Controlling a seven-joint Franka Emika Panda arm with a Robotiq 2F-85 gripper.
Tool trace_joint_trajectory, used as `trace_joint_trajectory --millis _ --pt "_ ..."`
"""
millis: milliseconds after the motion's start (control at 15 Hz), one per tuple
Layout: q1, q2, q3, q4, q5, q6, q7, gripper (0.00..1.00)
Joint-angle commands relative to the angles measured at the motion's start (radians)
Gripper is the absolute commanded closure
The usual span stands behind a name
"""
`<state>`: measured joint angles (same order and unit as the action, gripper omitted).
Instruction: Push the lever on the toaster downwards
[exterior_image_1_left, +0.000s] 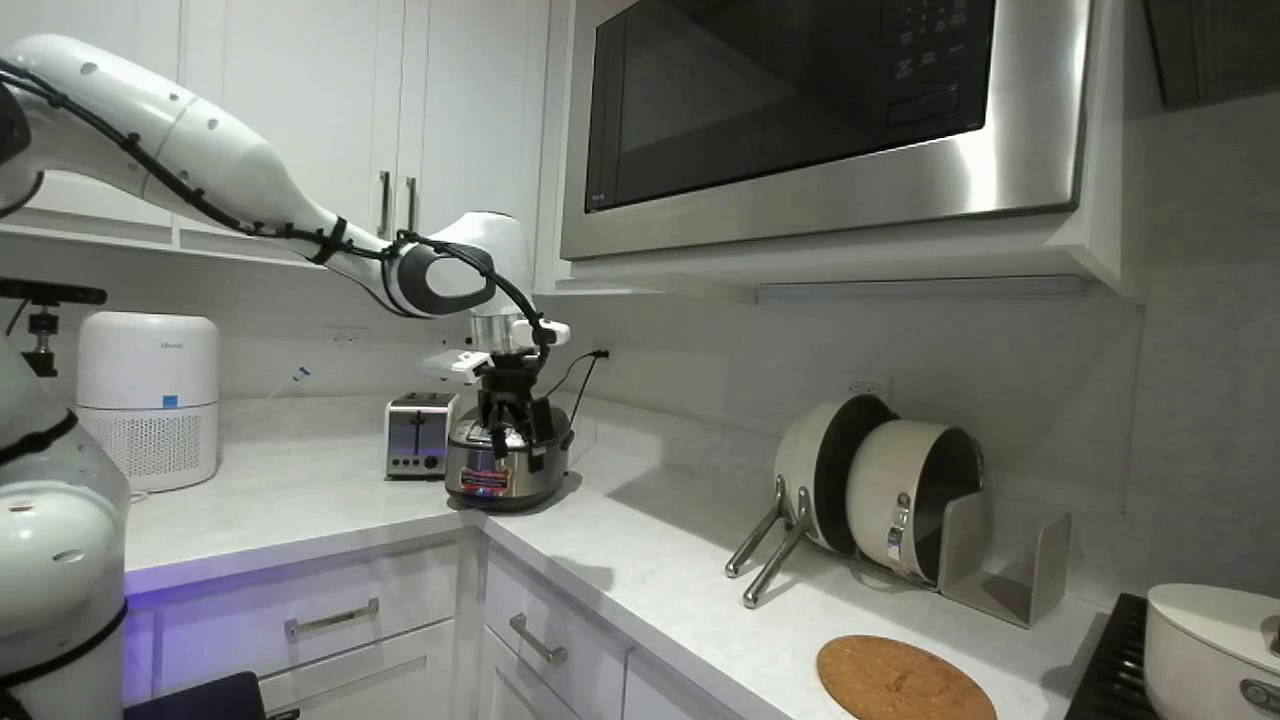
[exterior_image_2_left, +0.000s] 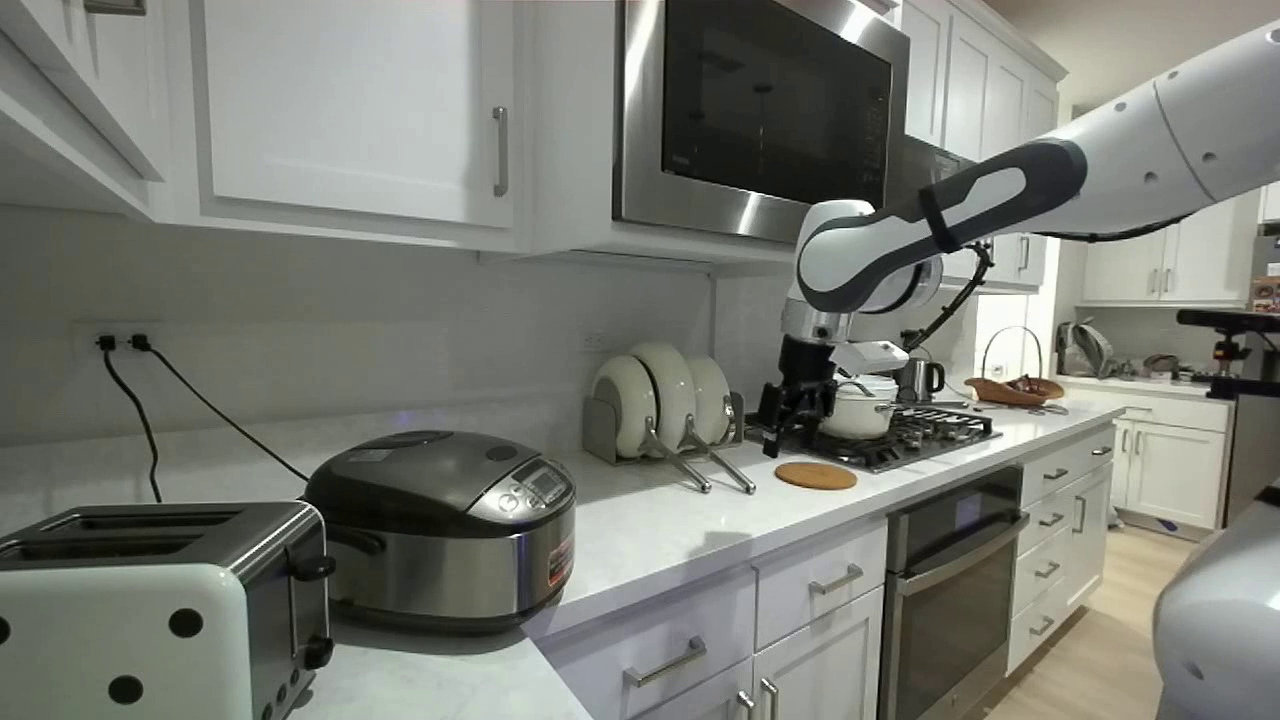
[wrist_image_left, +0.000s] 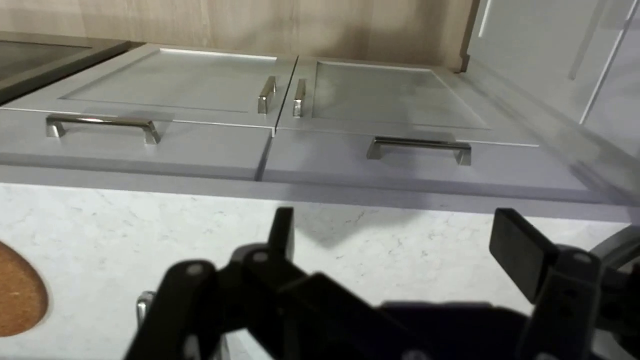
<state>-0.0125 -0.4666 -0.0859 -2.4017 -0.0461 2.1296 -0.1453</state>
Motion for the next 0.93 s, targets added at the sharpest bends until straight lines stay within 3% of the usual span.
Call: trace_joint_trajectory --millis 0,467,867 --pt "0.058 -0.100 0.002 -0.084 0.046 -0.016 -0.117 0.00" --pt "0.199 -0.285 -0.003 -0.197 0.156 -0.055 -0.277 0.00" --pt "0.341 -0.453 0.008 -0.313 0.310 0.006 -0.329 0.00"
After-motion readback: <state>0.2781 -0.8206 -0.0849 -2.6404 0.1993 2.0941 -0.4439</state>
